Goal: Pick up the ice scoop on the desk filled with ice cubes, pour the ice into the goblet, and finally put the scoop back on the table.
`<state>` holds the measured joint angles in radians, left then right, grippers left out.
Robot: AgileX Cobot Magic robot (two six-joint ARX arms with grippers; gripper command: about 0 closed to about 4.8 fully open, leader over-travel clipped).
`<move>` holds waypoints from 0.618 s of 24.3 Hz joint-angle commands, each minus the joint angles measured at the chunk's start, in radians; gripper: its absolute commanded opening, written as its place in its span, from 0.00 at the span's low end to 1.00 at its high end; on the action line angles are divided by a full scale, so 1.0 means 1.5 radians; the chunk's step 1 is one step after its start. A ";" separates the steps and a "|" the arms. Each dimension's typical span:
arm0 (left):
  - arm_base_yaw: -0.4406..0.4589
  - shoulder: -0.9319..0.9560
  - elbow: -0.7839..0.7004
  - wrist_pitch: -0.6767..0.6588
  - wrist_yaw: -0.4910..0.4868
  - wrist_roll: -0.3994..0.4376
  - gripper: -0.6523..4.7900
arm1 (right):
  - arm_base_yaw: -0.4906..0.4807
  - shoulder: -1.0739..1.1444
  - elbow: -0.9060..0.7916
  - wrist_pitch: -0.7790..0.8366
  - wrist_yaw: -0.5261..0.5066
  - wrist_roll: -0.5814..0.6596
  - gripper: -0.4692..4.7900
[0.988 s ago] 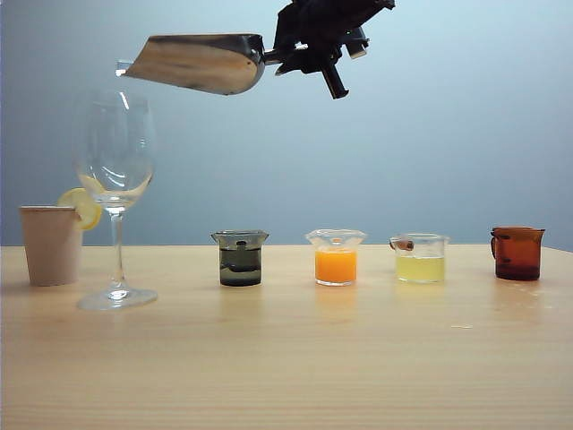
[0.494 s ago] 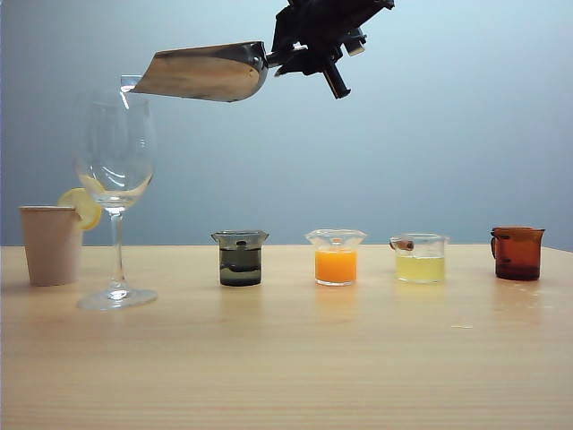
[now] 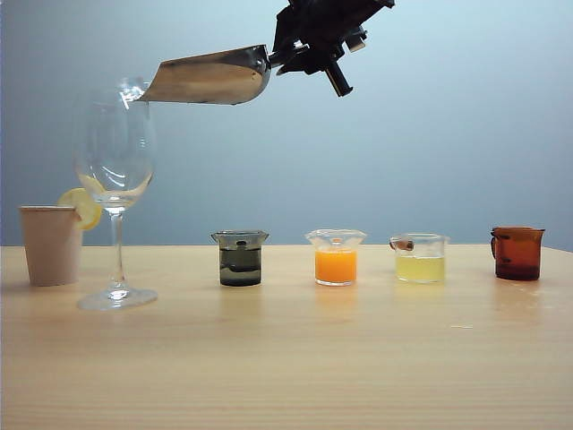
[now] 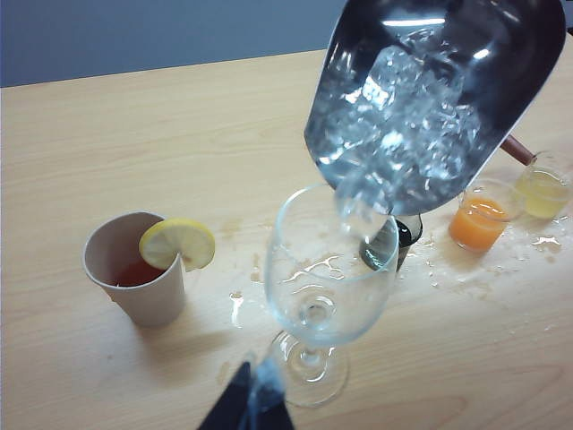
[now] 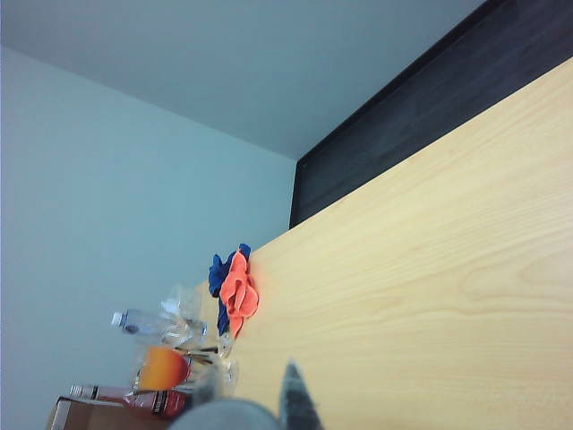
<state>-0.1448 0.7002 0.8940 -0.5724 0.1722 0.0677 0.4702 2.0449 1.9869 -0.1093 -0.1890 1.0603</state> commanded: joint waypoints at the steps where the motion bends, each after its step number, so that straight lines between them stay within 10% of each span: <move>1: -0.001 -0.001 0.002 0.007 0.001 0.003 0.12 | 0.003 -0.008 0.007 0.043 0.005 0.006 0.07; 15: -0.001 -0.001 0.002 0.007 0.001 0.003 0.12 | 0.003 -0.008 0.007 0.041 0.008 0.003 0.07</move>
<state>-0.1448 0.7002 0.8940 -0.5724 0.1722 0.0677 0.4709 2.0445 1.9877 -0.0792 -0.1791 1.0599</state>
